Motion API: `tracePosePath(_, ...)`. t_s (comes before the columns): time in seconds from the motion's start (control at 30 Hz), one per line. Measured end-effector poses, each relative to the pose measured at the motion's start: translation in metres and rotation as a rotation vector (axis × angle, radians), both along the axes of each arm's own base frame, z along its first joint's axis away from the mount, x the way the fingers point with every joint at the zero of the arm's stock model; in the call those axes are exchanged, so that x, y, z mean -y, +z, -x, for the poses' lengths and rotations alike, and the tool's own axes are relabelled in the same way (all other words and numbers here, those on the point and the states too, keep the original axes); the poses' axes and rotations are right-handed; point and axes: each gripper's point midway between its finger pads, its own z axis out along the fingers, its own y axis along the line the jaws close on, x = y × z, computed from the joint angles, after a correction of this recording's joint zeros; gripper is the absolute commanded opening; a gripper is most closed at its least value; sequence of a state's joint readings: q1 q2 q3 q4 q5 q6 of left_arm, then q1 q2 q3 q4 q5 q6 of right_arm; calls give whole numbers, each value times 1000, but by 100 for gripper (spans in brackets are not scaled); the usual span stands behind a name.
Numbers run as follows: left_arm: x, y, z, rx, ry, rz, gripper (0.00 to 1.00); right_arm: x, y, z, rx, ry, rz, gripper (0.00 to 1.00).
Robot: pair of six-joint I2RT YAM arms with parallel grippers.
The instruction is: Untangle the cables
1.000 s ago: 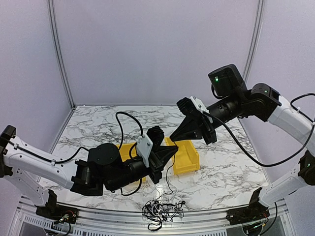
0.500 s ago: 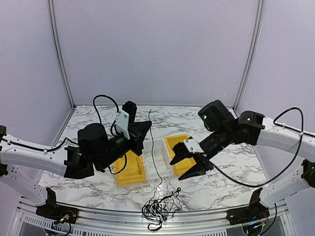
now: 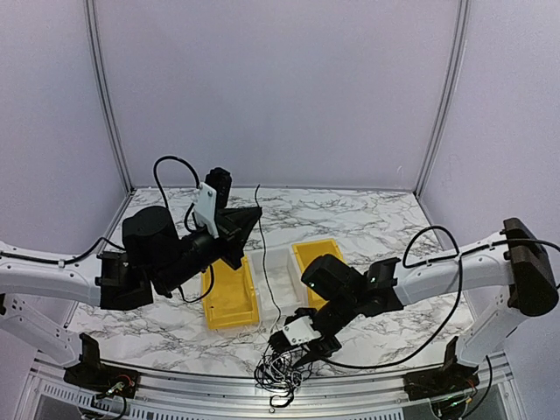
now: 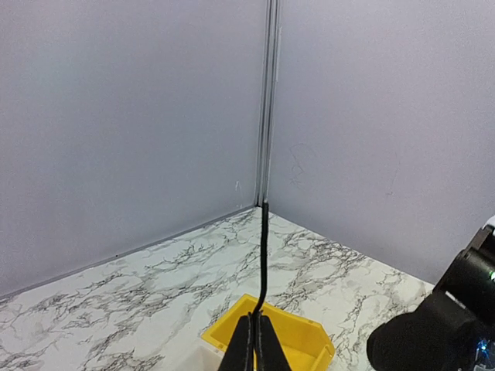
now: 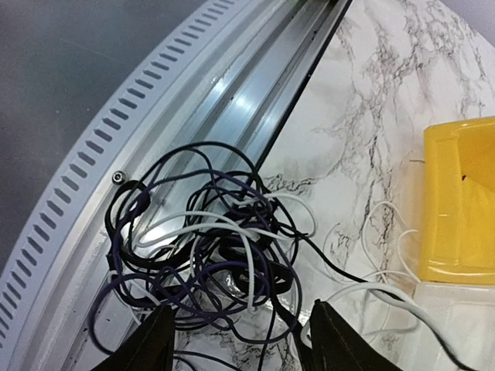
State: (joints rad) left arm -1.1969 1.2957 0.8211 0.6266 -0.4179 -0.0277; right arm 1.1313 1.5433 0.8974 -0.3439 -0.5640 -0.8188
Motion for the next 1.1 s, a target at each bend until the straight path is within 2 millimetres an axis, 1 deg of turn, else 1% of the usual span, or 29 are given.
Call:
tracePosePath(0.1, -5, 20, 6, 14, -10, 20, 0, 1, -27, -1, 32, -15, 40, 57)
tracePosePath(0.17, -7, 38, 9, 30, -17, 33, 0, 3, -43, -5, 58, -33, 70, 53)
tracePosePath(0.23, -8, 56, 13, 49, -26, 47, 0, 2, -55, -11, 79, -56, 95, 43)
tracePosePath(0.33, -7, 91, 22, 83, -50, 70, 0, 0, -70, -20, 98, -97, 126, 26)
tracePosePath(0.5, -4, 144, 44, 143, -98, 89, 0, -2, -71, -34, 155, -154, 132, 9)
tracePosePath(0.6, -6, 178, 61, 184, -128, 103, 0, 4, -70, -42, 208, -181, 142, 1)
tracePosePath(0.67, -10, 202, 70, 208, -143, 117, 0, 11, -69, -45, 239, -194, 144, 0)
tracePosePath(0.77, -17, 238, 83, 243, -162, 149, 0, 28, -70, -50, 274, -219, 158, 0)
tracePosePath(0.83, -22, 257, 89, 262, -171, 167, 0, 40, -71, -56, 288, -244, 168, 0)
tracePosePath(0.9, -24, 270, 93, 273, -174, 175, 0, 50, -71, -64, 296, -274, 177, 0)
tracePosePath(0.97, -23, 278, 96, 279, -179, 178, 0, 65, -71, -75, 309, -314, 191, 0)
tracePosePath(1.03, -19, 277, 97, 280, -182, 170, 0, 78, -71, -81, 324, -343, 202, 0)
tracePosePath(1.1, -13, 271, 96, 275, -185, 146, 0, 94, -71, -87, 350, -373, 223, 0)
